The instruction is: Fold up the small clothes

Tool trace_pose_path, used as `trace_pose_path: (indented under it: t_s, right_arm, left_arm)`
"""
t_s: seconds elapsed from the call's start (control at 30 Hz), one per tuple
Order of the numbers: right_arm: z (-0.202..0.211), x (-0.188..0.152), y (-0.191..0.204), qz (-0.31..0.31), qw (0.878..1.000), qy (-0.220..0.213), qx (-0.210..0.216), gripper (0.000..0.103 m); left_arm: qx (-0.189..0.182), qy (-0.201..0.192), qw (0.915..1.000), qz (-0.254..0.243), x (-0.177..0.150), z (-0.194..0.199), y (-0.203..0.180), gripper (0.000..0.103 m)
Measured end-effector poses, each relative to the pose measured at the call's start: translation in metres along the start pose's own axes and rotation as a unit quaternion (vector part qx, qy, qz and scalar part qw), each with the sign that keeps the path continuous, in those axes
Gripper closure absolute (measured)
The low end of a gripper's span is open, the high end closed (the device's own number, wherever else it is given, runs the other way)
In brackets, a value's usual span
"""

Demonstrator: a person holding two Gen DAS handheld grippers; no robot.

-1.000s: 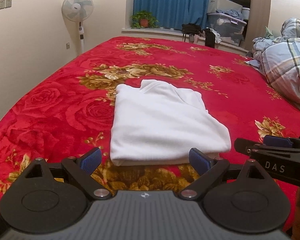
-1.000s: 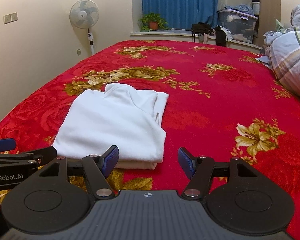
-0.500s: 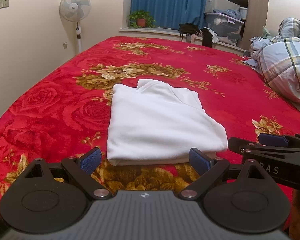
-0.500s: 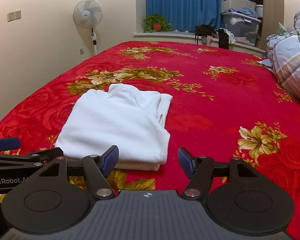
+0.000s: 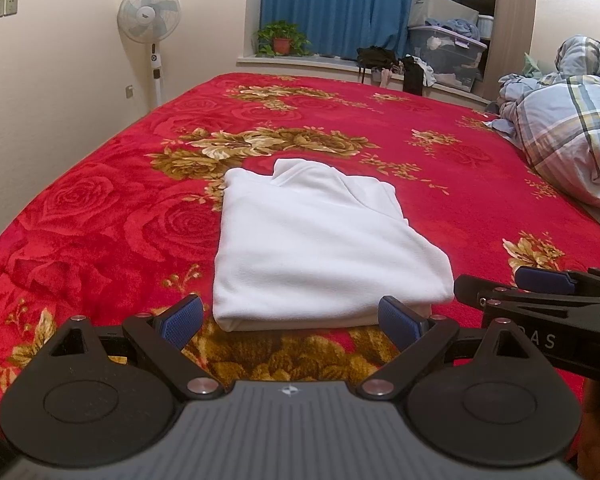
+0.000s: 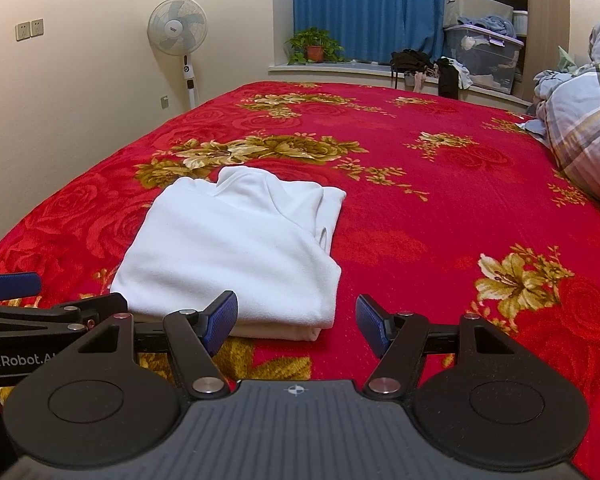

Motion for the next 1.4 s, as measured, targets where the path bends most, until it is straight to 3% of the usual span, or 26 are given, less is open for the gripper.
trace_pose_path:
  t_s: [1.4]
  right_arm:
    - [0.0,-0.0001,0.0003,0.002,1.0,0.001,0.001,0.036]
  left_arm:
    - [-0.005,-0.002,1.0,-0.005,-0.0007,0.0001,-0.0008,0.007]
Point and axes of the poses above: each gripper's, at about its wrist camera, not at the fingertips, and z roughly against the way its jaws point, y to its left, x to its top, the point moved 7 cm from there along -z, roughly the way its jaws point, and after that the axes turned 7 degrees about -z, right-handed, at the moved point
